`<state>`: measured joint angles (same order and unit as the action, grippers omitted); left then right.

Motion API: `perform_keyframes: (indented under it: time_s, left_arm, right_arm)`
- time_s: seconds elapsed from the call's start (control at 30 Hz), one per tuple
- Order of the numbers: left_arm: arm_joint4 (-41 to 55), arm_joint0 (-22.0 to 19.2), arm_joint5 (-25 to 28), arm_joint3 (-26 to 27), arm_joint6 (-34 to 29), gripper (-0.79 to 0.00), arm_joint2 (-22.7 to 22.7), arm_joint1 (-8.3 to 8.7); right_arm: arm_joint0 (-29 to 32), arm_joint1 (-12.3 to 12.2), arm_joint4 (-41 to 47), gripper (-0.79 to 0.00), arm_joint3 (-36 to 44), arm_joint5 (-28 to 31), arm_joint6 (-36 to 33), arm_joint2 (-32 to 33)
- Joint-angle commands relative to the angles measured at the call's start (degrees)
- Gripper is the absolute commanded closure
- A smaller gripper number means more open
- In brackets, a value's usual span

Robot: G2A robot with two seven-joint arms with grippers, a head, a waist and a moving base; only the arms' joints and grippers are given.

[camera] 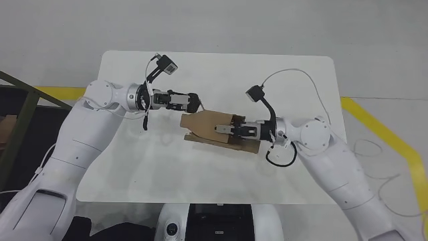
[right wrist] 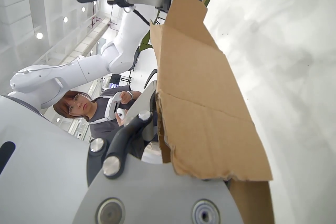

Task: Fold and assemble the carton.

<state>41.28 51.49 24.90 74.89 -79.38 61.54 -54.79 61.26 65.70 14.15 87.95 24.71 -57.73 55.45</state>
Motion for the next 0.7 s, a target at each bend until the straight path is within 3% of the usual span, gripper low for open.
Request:
perform_keyframes:
  time_s: [0.0,0.67]
  left_arm:
    - [0.05,-0.03,-0.08,0.26,-0.08,-0.785,0.05,-0.02]
    - [-0.67,-0.54,-1.26,3.41,-1.27,-0.785,-1.41,-0.42]
  right_arm:
    - [-0.02,0.06,-0.03,0.000,0.29,0.11,-0.40,-0.44]
    - [-1.34,0.95,0.02,0.000,-0.24,-0.06,-0.83,-4.12]
